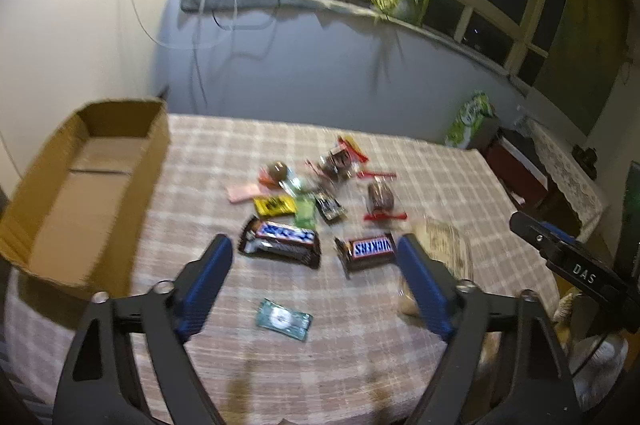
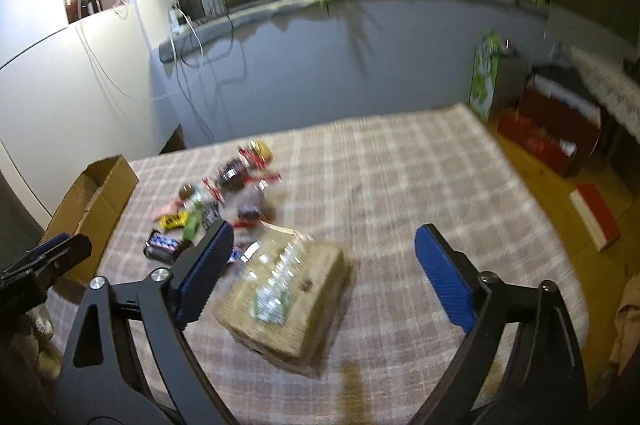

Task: Organize snacks
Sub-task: 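Move the left tool to the bread loaf and close on it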

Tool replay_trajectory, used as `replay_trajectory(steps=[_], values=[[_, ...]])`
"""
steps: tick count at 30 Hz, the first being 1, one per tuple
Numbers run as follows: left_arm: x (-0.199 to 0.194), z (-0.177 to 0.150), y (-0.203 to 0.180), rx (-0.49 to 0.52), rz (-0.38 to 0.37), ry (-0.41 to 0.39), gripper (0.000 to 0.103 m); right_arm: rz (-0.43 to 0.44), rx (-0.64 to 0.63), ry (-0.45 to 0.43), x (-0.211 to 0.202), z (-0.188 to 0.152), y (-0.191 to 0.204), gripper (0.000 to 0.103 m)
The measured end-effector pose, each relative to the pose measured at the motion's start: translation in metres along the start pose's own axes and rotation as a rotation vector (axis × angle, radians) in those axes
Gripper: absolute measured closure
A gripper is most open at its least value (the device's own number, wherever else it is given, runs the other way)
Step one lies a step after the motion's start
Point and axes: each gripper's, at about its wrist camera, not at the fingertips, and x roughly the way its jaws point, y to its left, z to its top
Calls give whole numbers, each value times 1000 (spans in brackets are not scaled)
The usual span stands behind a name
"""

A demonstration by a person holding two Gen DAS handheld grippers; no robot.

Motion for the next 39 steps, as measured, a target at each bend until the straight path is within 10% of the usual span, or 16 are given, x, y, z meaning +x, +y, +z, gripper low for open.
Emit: replay_trajectory(steps=[9, 18, 39], values=[[36, -10, -17, -36, -213, 175, 58, 132, 89, 181, 35, -20, -35, 21], [67, -15, -44, -11, -353, 312, 59, 286, 204, 302, 59, -30, -44, 21], [108, -22, -64, 72, -384, 442, 57, 359, 237, 445, 91, -39, -38, 37]])
